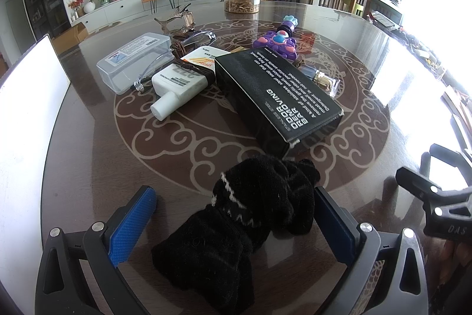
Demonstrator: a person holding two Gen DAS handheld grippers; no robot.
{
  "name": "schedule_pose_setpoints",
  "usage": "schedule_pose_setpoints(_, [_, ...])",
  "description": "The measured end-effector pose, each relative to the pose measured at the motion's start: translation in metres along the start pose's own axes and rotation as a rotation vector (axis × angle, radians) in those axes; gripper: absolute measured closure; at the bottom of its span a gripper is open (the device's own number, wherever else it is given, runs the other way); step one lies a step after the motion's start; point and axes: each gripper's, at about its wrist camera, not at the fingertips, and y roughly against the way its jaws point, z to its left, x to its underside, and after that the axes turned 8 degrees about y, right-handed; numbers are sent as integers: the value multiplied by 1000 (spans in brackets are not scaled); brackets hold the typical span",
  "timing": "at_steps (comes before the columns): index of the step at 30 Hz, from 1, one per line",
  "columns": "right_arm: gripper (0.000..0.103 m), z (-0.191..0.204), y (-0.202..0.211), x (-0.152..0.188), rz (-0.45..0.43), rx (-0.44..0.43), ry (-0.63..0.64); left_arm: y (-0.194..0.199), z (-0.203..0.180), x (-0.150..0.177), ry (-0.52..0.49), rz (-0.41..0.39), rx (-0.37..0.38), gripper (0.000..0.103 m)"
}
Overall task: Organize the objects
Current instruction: 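Position the left tool over the second black fuzzy slipper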
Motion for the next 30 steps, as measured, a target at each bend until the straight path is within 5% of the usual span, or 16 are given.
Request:
schedule_pose_setpoints(6, [0, -1, 2, 1, -5, -7, -4, 24, 20, 21, 102, 16, 71, 0])
schedule_pose_setpoints(9, [0, 0, 2, 1, -3, -4, -1, 29, 26, 27, 123, 42, 42, 0])
schedule_pose_setpoints(17, [0, -1, 3, 1, -10, -15, -10, 53, 31, -8, 171, -22, 163, 0])
schedule_pose_setpoints(21, [0, 0, 3, 1, -11, -16, -11, 26, 15, -24, 62, 162, 233, 0])
schedule_pose_setpoints(27, [0, -1, 3, 1, -14, -20, -15, 25, -23, -6, -228, 93, 56, 0])
schedule_pose_setpoints(30, [0, -1, 2, 0, -13, -19, -13, 14, -28, 0, -257, 127, 56, 0])
